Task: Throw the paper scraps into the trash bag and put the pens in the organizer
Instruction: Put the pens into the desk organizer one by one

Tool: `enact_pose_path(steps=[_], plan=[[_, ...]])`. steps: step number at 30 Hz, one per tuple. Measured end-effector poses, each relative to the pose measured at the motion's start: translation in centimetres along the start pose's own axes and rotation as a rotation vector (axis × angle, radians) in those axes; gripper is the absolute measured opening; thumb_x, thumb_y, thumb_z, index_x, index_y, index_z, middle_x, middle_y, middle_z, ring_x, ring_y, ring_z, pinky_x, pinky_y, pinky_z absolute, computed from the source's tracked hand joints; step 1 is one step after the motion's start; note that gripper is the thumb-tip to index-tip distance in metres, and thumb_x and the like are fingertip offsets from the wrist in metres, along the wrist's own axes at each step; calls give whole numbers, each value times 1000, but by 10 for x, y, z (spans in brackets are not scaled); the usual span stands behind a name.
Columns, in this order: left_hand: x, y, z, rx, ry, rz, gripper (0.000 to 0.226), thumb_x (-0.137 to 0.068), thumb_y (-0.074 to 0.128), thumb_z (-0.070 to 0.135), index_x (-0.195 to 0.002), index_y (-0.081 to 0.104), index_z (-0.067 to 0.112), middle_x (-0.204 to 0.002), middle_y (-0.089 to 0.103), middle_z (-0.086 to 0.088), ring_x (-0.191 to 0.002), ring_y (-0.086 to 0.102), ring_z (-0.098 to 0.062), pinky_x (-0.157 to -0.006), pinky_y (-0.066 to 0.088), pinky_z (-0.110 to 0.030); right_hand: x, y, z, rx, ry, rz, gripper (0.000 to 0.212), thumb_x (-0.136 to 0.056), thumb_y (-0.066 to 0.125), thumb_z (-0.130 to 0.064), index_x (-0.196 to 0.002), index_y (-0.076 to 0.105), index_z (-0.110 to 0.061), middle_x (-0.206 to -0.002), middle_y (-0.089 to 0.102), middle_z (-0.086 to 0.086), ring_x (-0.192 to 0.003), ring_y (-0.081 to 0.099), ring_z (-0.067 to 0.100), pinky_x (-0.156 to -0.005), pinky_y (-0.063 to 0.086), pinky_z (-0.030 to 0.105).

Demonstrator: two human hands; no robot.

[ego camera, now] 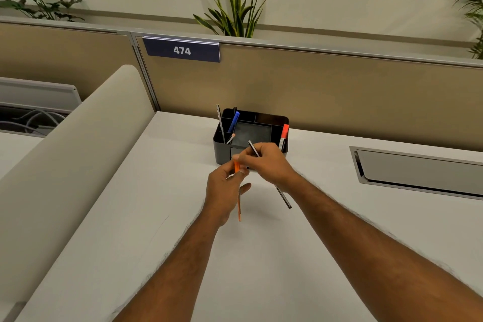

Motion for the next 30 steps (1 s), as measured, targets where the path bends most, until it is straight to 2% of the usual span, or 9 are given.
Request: enact_pose_path(steps=[4, 7, 10, 12, 17, 19, 24, 27, 30], plan=[[-4, -1, 3, 0, 4, 11, 29, -96, 58, 15, -125, 64, 14, -114, 66, 1, -108, 65, -22, -78, 61, -28, -7, -2, -7, 52, -16, 16, 17, -87, 71, -24, -88, 76, -7, -83, 73, 8, -84, 71, 23, -86, 59, 44], [-6, -5, -2, -17, -15, 6, 34, -95, 62, 20, -127, 64, 10, -121, 65, -4, -110, 64, -22, -86, 60, -36, -14, -11, -16, 34, -33, 38, 15, -85, 72, -22, -84, 75, -8, -84, 74, 8, -84, 72, 22, -87, 59, 45], [-6, -13, -9, -4, -25, 16, 43, -90, 67, 30, -127, 62, 8, -118, 66, -8, -108, 64, -20, -90, 58, -39, -26, -40, -30, -59, -53, 145, 12, -86, 71, -20, -81, 73, -10, -89, 74, 14, -89, 71, 27, -90, 57, 50], [-7, -21, -15, 3, -47, 46, 50, -90, 67, 33, -132, 58, 8, -125, 63, -9, -115, 62, -22, -94, 56, -42, -34, -66, -44, -104, -75, 251, 13, -87, 70, -20, -81, 72, -8, -90, 73, 19, -83, 69, 26, -87, 57, 49], [-7, -31, -21, 51, -90, 92, 44, -94, 63, 18, -136, 51, 10, -133, 59, -12, -121, 59, -27, -99, 53, -44, -62, -107, -70, -185, -126, 483, 13, -88, 69, -18, -79, 72, -8, -86, 74, 12, -79, 67, 17, -75, 54, 27], [-7, -33, -24, 54, -97, 91, 42, -94, 63, 15, -134, 53, 12, -132, 60, -12, -119, 60, -26, -99, 53, -45, -76, -109, -76, -189, -133, 525, 13, -88, 70, -20, -83, 73, -9, -86, 74, 8, -79, 67, 14, -75, 55, 26], [-9, -40, -27, 54, -108, 101, 34, -94, 62, 14, -127, 57, 14, -128, 62, -11, -117, 62, -25, -98, 54, -44, -107, -79, -67, -83, -85, 455, 10, -90, 69, -20, -80, 68, -18, -90, 74, 6, -89, 71, 20, -82, 59, 33], [-9, -45, -30, 63, -117, 114, 30, -94, 61, 11, -124, 59, 14, -124, 64, -12, -114, 63, -25, -97, 54, -46, -116, -64, -52, 13, -48, 402, 11, -90, 69, -20, -89, 71, -9, -83, 71, -2, -79, 67, 10, -83, 57, 33], [-9, -48, -33, 60, -124, 121, 30, -95, 60, 11, -124, 59, 11, -122, 65, -12, -112, 64, -25, -95, 55, -46, -117, -58, -40, 33, -19, 364, 16, -89, 71, -22, -93, 70, -7, -87, 71, 1, -85, 68, 15, -87, 57, 36]])
Point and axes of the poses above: each hand's wrist, its own x-axis away from the middle knuckle, its own y-axis out of the palm, z = x × y, the point moved 10 cm from there along -x, towards the middle knuckle
